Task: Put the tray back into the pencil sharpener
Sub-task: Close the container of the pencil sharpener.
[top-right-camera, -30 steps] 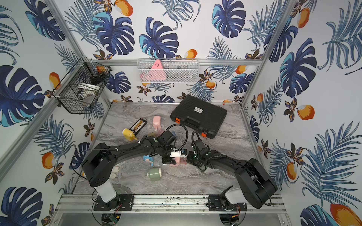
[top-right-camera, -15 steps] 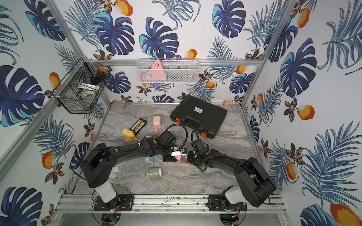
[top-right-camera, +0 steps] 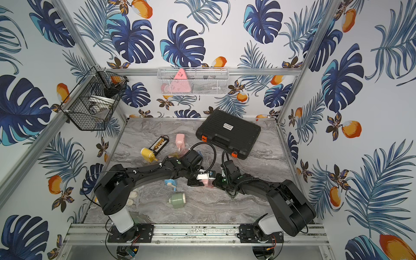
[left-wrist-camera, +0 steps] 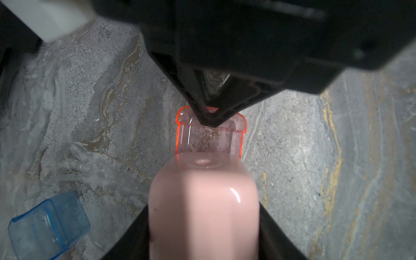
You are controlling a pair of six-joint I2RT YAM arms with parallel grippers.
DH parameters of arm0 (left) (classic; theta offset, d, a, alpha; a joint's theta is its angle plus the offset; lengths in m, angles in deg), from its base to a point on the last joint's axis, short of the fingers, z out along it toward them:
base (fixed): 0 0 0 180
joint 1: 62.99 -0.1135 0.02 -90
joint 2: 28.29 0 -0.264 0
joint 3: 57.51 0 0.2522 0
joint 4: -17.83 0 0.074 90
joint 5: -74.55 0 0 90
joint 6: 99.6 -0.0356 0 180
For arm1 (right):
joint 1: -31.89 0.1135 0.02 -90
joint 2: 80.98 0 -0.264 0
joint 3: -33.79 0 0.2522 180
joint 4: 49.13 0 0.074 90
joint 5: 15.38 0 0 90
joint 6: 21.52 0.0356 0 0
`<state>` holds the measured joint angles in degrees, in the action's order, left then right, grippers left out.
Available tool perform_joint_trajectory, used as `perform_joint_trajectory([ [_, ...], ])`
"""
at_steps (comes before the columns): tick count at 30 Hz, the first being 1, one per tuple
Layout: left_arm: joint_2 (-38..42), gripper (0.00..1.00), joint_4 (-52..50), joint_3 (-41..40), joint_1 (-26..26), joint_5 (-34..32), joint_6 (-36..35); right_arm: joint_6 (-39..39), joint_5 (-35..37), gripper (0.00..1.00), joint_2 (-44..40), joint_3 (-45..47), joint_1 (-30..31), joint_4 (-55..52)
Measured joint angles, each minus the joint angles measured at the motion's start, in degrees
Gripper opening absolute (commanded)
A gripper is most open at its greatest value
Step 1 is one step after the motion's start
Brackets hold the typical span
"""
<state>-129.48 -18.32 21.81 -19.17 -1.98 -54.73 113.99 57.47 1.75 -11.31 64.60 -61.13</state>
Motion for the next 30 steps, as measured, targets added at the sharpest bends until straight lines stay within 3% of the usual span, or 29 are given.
perform_joint_trajectory([
  [10,-0.04,0.44,0.98,-0.44,0.02,-0.46,0.07,1.57,-0.94,0.21,-6.84,2.25,-3.19,0.98],
  [22,-0.35,0.43,1.9,-0.44,0.04,-0.31,0.22,1.4,2.97,0.07,-4.35,0.68,-3.54,-4.0],
  [30,-0.22,0.43,2.29,-0.7,0.04,-0.22,0.22,0.28,-1.05,0.06,-0.26,-0.92,-3.52,-2.71],
])
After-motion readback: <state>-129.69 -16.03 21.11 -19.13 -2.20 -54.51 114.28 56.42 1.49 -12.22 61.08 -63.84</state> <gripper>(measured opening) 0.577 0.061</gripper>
